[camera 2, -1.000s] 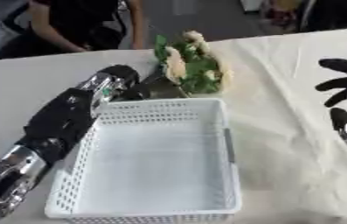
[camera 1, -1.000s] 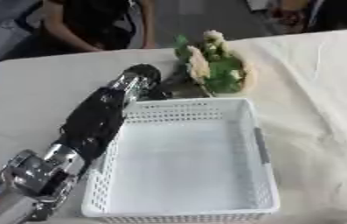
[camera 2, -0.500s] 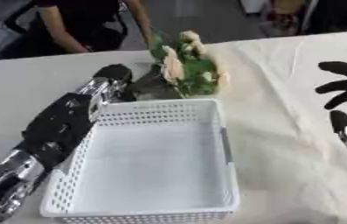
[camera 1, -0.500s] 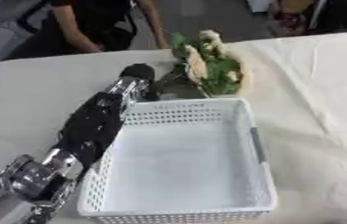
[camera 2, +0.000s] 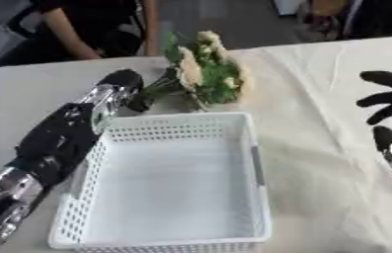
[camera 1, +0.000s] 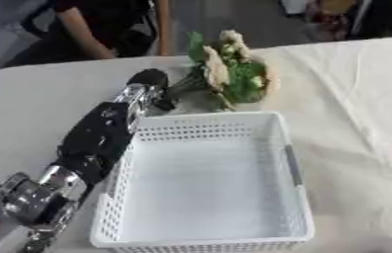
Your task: Pick up objects on the table and place them in the box.
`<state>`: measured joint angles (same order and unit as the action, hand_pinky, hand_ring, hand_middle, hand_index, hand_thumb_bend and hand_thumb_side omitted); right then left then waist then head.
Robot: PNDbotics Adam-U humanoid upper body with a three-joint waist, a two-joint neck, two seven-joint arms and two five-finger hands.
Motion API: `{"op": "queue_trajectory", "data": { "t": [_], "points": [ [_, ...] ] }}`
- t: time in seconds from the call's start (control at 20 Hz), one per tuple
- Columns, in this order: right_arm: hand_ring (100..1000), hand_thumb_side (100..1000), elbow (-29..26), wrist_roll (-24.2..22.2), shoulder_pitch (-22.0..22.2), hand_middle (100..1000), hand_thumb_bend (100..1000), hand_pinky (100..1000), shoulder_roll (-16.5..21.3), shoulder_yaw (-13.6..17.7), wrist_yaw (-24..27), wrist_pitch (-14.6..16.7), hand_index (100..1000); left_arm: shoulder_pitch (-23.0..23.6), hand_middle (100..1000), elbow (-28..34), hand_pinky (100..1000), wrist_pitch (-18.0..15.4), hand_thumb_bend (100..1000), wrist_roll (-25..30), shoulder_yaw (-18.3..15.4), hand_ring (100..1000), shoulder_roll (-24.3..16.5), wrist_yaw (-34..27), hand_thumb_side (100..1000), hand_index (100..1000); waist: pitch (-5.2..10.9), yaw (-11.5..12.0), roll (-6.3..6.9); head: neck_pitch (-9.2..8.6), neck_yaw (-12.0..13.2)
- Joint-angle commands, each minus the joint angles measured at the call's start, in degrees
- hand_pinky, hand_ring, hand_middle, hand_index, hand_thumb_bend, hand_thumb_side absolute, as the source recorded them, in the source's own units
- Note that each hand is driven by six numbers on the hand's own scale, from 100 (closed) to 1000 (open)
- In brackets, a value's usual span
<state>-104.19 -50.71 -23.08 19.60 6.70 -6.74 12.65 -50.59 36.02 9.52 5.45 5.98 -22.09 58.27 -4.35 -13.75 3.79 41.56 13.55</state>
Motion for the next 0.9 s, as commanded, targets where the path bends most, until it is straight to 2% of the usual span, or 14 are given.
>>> {"op": "queue_trajectory", "data": {
  "t": [0.05,0.45,0.5,0.55,0.9],
  "points": [
    [820,296,-1.01,-0.47,-0.55,977,100,668,0.88,0.5,0.01,0.58,1000,-1.86,100,2.06,100,0.41,100,-1.64,-0.62,100,-2.79,-2.34,365,121,0.73,0.16,-0.34,-0.87,-0.2],
    [821,294,-0.94,-0.45,-0.09,977,100,668,1.1,0.61,-0.18,0.54,1000,-3.56,100,5.4,100,1.81,100,-5.43,-1.62,100,-5.98,-10.77,397,120,1.09,0.66,-0.29,-1.14,-0.2],
    [821,287,-0.94,-0.44,-0.02,977,100,668,1.13,0.62,-0.2,0.54,1000,-3.6,100,5.76,100,1.92,100,-5.82,-1.59,100,-6.33,-12.05,580,120,1.13,0.71,-0.29,-1.15,-0.16],
    [821,293,-0.93,-0.43,0.04,977,100,669,1.16,0.63,-0.23,0.54,1000,-3.62,100,6.09,100,1.97,100,-6.13,-1.45,100,-6.61,-13.15,402,120,1.18,0.77,-0.28,-1.14,-0.17],
    [821,291,-0.8,-0.31,0.66,977,100,668,1.48,0.84,-0.61,0.55,1000,-3.54,100,11.33,100,1.12,100,-6.34,0.01,100,-8.66,-21.34,425,120,1.5,1.3,-0.24,-1.13,-0.44]
  ]
}}
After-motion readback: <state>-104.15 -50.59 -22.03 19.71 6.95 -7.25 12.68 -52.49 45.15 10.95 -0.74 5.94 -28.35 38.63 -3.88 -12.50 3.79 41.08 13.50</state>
